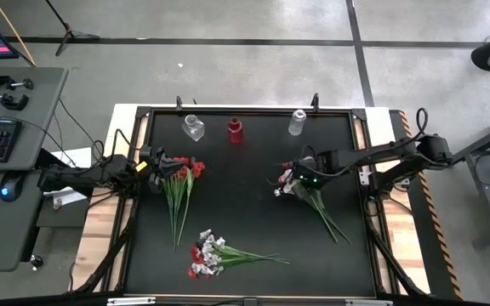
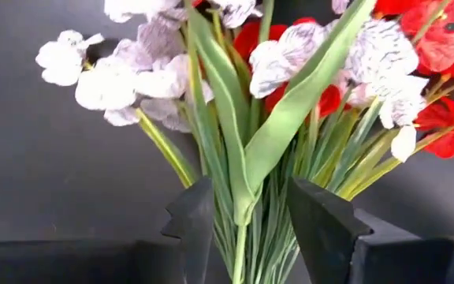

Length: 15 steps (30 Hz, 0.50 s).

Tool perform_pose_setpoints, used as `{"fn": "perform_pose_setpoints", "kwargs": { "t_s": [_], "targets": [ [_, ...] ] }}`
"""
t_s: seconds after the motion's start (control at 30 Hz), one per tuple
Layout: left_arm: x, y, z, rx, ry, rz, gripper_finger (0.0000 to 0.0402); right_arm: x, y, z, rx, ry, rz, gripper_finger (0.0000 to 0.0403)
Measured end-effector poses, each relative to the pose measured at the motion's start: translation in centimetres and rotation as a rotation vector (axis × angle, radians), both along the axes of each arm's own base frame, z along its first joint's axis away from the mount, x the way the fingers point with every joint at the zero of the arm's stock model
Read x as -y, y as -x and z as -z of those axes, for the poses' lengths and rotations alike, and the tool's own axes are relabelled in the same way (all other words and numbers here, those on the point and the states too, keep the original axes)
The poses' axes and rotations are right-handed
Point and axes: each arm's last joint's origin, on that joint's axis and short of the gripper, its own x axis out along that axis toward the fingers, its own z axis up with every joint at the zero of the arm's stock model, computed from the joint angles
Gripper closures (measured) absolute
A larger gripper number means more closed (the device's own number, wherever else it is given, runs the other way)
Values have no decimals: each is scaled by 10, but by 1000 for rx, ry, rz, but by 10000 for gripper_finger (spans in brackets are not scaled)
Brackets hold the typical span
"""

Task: Sort flowers into vase by color
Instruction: Put the top right black flower into the right transparent flower vase

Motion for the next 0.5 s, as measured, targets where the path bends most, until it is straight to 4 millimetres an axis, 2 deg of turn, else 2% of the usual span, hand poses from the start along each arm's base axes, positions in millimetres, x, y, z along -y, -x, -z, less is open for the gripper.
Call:
{"fn": "perform_pose_setpoints", "kwargs": {
  "t_s": [0.5],
  "targets": [
    [0, 0, 0, 0, 0, 0, 402, 1, -15, 30, -78, -21, 11, 269]
  ]
}}
